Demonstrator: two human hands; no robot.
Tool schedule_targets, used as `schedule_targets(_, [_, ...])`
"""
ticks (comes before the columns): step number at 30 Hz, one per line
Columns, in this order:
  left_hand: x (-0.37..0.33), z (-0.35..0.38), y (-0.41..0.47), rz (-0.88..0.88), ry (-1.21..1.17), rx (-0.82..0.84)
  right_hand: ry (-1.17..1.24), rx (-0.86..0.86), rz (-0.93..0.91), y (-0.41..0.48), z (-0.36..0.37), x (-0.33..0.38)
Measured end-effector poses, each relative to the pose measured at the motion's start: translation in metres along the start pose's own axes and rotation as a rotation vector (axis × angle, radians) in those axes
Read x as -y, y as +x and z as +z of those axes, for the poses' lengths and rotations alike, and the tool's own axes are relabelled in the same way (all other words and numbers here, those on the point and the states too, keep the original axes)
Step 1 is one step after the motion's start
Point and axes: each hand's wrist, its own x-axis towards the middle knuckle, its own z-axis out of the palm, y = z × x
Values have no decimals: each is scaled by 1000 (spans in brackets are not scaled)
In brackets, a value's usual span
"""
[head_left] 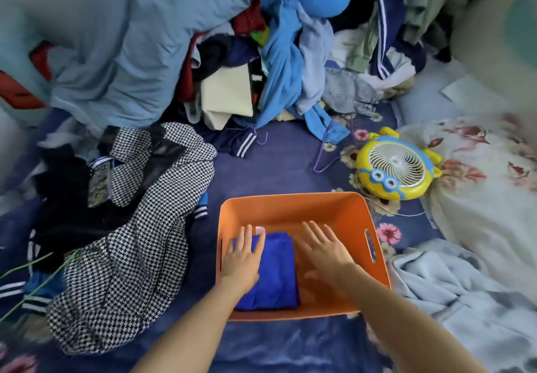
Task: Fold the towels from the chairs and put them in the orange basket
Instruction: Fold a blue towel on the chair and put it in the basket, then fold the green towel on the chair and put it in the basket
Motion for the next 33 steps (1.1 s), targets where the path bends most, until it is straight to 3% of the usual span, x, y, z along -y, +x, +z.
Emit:
schedule_targets(6, [-3, -76, -20, -6, 50, -239, -48, -263, 164, -57, -57, -34])
schedule_targets(12, [-26, -175, -34, 59, 139, -523, -87, -410, 401, -121, -132, -75])
schedule_targets(15, [-39, -222, -38, 147, 143, -775, -198, -657, 459, -155, -169, -95])
schedule_targets(20, [-54, -283, -51, 305, 182, -1015, -326, -834, 541, -203, -216, -122])
schedule_targets(27, [-78, -332, -68, 437, 164, -1130, -382, -1047, 616, -264, -234, -131])
schedule_targets(33, [-95, -330, -71, 501, 150, -1210, -456, -1059, 663, -285, -218, -128])
